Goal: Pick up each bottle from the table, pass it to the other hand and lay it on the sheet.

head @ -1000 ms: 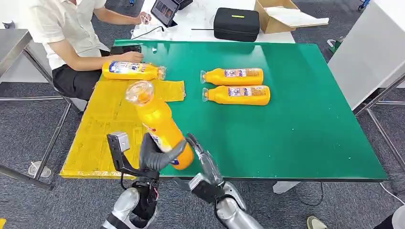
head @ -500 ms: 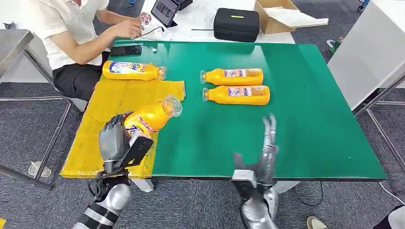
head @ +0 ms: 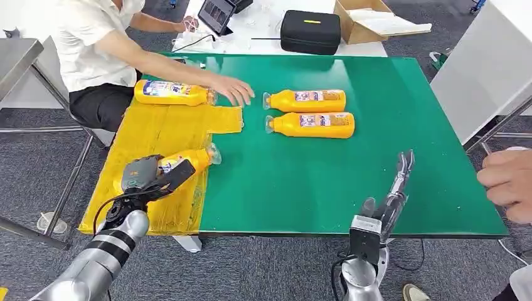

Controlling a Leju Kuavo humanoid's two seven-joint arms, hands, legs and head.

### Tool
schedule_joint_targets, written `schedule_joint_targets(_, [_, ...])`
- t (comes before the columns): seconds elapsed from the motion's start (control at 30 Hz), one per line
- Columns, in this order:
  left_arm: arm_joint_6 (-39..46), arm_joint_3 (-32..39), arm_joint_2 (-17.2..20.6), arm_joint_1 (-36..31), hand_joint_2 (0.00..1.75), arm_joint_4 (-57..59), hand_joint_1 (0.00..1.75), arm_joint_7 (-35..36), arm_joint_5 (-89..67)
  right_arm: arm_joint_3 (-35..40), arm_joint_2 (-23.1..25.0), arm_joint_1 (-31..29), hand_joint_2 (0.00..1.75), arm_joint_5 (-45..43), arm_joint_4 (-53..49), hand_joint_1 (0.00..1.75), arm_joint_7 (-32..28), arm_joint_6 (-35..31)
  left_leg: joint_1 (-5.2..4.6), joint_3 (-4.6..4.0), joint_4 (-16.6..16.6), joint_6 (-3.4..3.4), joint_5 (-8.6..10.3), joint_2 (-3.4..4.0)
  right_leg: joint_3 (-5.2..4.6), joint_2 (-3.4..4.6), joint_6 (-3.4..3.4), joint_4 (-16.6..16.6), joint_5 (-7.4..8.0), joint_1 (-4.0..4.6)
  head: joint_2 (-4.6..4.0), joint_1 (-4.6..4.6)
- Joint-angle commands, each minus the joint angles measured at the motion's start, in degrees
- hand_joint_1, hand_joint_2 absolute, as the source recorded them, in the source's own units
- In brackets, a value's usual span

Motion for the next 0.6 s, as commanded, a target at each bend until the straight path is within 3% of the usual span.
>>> schedule_joint_targets(0.03, [-2.19,3.18,0.0,-5.0,1.75,13.32,0.0,1.49,0.63,0.72,-2.41,-1.34,0.0,-2.83,5.36,0.0,0.04,-0.2,0.02,0.32,-0.05,0.04,-0.09,0.13,0.31,0.07,-0.08,-0.09,-0.04,0.05,0.0,0.0])
schedule_joint_targets(0.23, [-9.5,3.66,1.38,-4.78,1.75,14.11,0.0,-0.32,1.67,0.67,-2.85,-1.56,0.0,-4.38,5.6,0.0,0.04,-0.2,0.01,0.44,-0.07,0.02,-0.13,0.23,0.38,0.15,-0.12,-0.09,-0.05,0.05,0.0,0.0])
schedule_joint_targets(0.3, [-14.06,4.04,2.52,-4.04,1.75,13.56,0.0,-4.19,2.99,1.37,-3.38,-1.89,0.0,-6.2,6.18,0.0,0.04,-0.2,-0.01,0.51,-0.09,0.02,-0.13,0.25,0.45,0.18,-0.11,-0.09,-0.04,0.03,0.0,0.0])
schedule_joint_targets(0.47, [-15.66,3.84,4.25,-2.52,1.75,12.29,0.0,-8.23,3.79,1.5,-3.36,-1.69,0.0,-6.6,6.84,0.0,0.04,-0.2,-0.02,0.6,-0.1,-0.01,-0.11,0.24,0.54,0.2,-0.08,-0.08,-0.01,0.01,0.0,0.0])
schedule_joint_targets(0.6, [-10.47,4.93,3.65,-0.64,1.75,8.02,0.0,-13.19,5.31,1.86,-3.53,-1.4,0.0,-7.04,7.09,0.0,0.04,-0.2,-0.03,0.79,-0.16,-0.01,-0.14,0.33,0.68,0.26,-0.11,-0.14,0.0,0.01,0.0,0.0])
